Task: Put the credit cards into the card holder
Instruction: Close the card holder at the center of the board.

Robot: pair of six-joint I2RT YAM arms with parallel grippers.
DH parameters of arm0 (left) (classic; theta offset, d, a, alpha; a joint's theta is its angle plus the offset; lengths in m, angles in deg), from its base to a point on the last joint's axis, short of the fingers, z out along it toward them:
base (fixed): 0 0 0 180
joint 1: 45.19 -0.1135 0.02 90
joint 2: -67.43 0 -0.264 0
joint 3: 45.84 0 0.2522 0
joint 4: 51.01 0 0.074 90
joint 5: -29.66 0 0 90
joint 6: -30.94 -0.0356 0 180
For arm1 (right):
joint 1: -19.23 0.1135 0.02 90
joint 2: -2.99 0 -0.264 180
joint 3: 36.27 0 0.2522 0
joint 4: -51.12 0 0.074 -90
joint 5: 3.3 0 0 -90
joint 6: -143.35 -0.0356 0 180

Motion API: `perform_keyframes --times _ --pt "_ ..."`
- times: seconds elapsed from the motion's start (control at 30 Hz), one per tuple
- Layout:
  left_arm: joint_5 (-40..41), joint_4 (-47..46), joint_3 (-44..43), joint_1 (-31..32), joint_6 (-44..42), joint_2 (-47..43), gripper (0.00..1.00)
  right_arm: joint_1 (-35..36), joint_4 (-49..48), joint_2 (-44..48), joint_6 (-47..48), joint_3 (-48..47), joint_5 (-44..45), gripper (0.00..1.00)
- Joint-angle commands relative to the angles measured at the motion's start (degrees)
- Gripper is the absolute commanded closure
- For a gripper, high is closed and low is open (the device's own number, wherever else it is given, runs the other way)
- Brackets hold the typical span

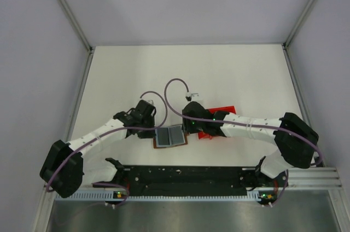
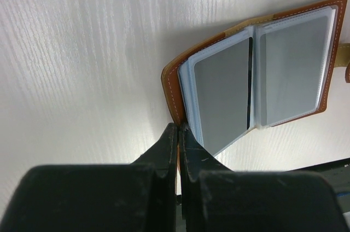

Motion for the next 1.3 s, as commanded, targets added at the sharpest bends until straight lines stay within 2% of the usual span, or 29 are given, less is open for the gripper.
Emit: perform_keyframes --times 0.0,0.27,0.53,0.6,0.7,0.9,1.13,1.27 --pt "0.91 0.58 -1.79 -0.09 -0.88 -0.84 1.00 0.38 0.90 -2.39 0.86 -1.86 -0.62 0.61" --pt "0.74 0.32 -1.79 0.00 -1.05 -0.92 1.00 2.67 4.50 -7.85 0.86 -6.87 1.84 0.57" --pt "0.47 -0.12 -1.53 0.00 -0.88 -0.92 1.00 3.55 6.17 -8.99 0.16 -8.10 4.73 0.55" --pt "0.39 -0.21 -1.70 0.08 -0.88 -0.92 1.00 3.64 7.31 -9.69 -0.45 -8.54 6.14 0.59" --pt "0.30 -0.12 -1.53 0.08 -0.96 -0.92 1.00 3.55 8.02 -9.61 -1.25 -8.54 7.11 0.76" --pt "0.56 0.14 -1.44 -0.09 -0.96 -1.45 1.00 3.55 8.11 -7.15 -1.51 -7.06 8.78 0.91" --pt "1.44 1.55 -3.11 0.00 -1.75 -1.63 1.00 3.46 8.19 -5.22 -1.68 -4.95 9.75 1.00" --pt "3.02 4.27 -4.95 0.00 -2.63 -1.63 1.00 2.76 8.02 -4.78 -1.86 -3.71 8.61 1.00"
